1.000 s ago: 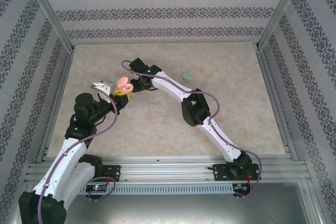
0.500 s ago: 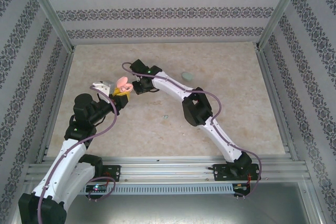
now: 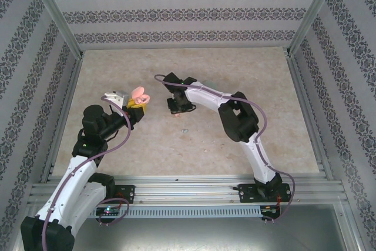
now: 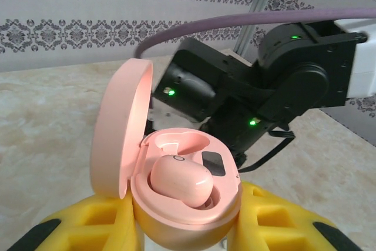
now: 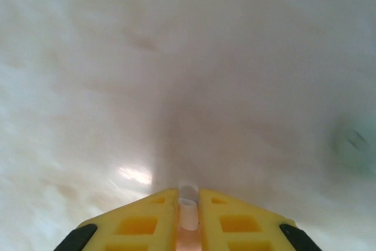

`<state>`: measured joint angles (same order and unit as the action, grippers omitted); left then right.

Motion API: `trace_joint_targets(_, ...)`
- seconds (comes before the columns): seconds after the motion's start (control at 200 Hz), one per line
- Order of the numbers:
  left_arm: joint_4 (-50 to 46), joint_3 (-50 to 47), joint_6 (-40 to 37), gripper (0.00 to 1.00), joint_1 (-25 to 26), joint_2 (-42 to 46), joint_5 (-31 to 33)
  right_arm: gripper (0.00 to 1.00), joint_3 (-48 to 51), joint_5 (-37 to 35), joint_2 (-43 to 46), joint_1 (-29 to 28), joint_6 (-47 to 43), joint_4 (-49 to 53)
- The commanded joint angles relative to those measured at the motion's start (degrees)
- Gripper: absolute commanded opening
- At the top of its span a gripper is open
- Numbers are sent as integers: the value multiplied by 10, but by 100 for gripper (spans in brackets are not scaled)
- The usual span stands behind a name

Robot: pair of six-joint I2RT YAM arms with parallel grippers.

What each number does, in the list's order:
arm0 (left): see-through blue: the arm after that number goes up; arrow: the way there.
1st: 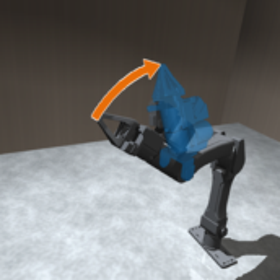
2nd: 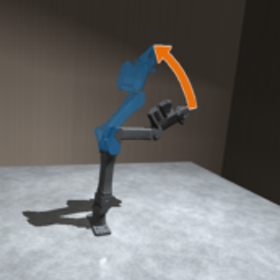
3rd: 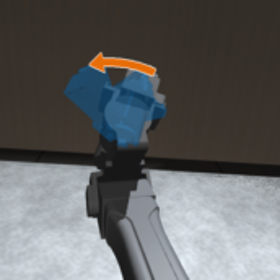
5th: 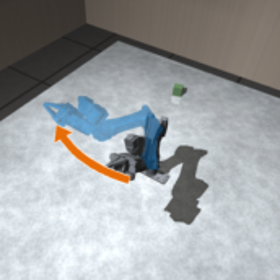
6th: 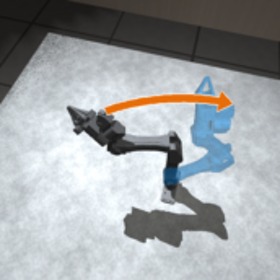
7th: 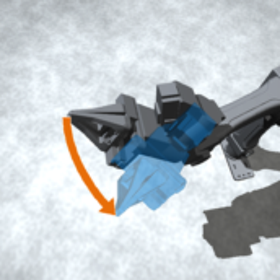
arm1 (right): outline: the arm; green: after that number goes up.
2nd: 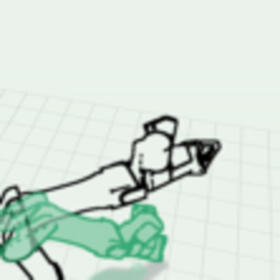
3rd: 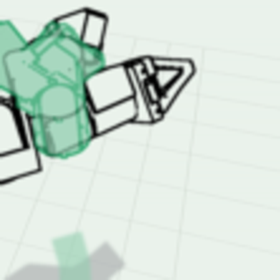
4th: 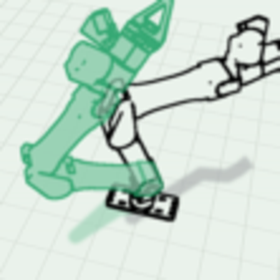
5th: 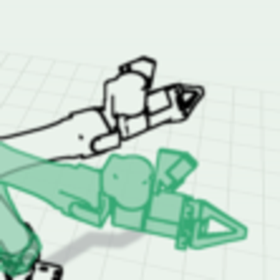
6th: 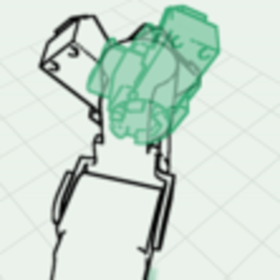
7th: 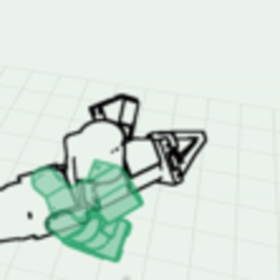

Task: Insert the wireless bluetooth earbuds into the charging case

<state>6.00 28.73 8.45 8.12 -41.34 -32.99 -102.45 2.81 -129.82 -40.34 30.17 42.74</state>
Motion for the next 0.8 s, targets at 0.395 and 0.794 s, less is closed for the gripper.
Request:
trace_joint_targets(0.395,86,15,40,6,6,-64,-71,24,369,5,235,122,129,-105)
trace_joint_targets(0.794,97,29,24,6,38,-100,-70,35,372,-18,333,98,43,-83)
